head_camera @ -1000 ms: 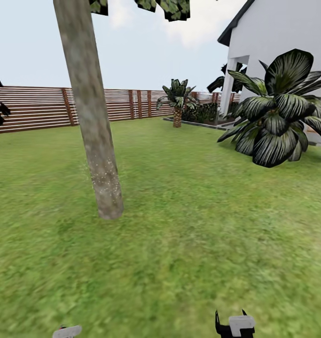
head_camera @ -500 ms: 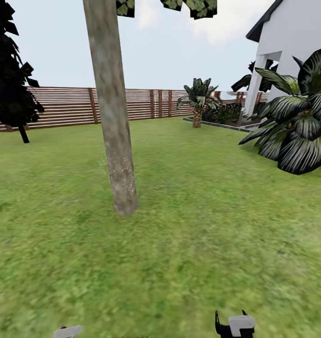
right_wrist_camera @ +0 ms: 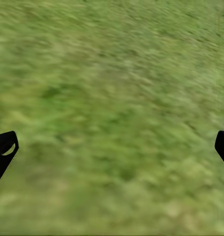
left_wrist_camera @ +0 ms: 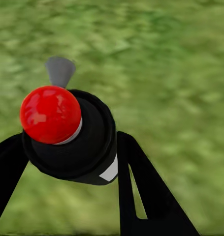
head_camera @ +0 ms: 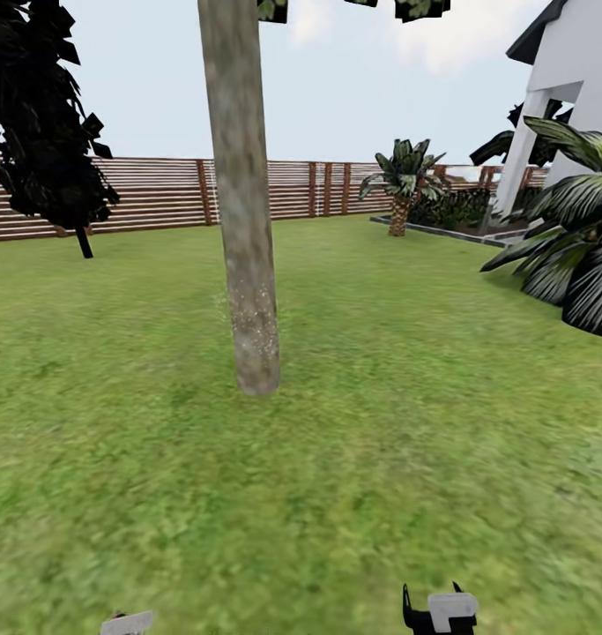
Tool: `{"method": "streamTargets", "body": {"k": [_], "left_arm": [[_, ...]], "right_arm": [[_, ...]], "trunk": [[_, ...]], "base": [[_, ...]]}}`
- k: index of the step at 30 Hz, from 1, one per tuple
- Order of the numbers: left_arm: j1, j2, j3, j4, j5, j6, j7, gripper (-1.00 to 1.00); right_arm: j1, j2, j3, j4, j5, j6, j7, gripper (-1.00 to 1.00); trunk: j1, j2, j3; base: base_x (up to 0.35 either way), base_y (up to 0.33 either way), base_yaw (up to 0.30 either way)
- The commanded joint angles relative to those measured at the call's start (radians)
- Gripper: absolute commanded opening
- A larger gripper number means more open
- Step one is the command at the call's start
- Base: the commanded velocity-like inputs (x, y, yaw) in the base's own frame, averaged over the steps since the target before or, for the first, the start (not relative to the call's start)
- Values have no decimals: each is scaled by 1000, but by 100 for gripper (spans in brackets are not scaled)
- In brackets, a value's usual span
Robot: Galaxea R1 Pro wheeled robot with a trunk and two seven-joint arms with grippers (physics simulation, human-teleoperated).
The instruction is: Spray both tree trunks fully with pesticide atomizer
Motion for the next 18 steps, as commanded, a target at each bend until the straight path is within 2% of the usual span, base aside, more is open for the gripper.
{"method": "streamTargets", "body": {"k": [1, 7, 18], "left_arm": [[1, 0, 0, 0, 0, 0, 1, -100], [1, 1, 0, 0, 0, 0, 1, -100], [1, 1, 0, 0, 0, 1, 1, -100]], "right_arm": [[0, 0, 0, 0, 0, 0, 0, 100], [0, 0, 0, 0, 0, 0, 0, 100], [0, 0, 0, 1, 2, 0, 0, 100]], "trunk": [[0, 0, -1], [0, 0, -9], [0, 0, -24]], "base": [[0, 0, 176], [-72, 34, 176], [-278, 181, 176]]}}
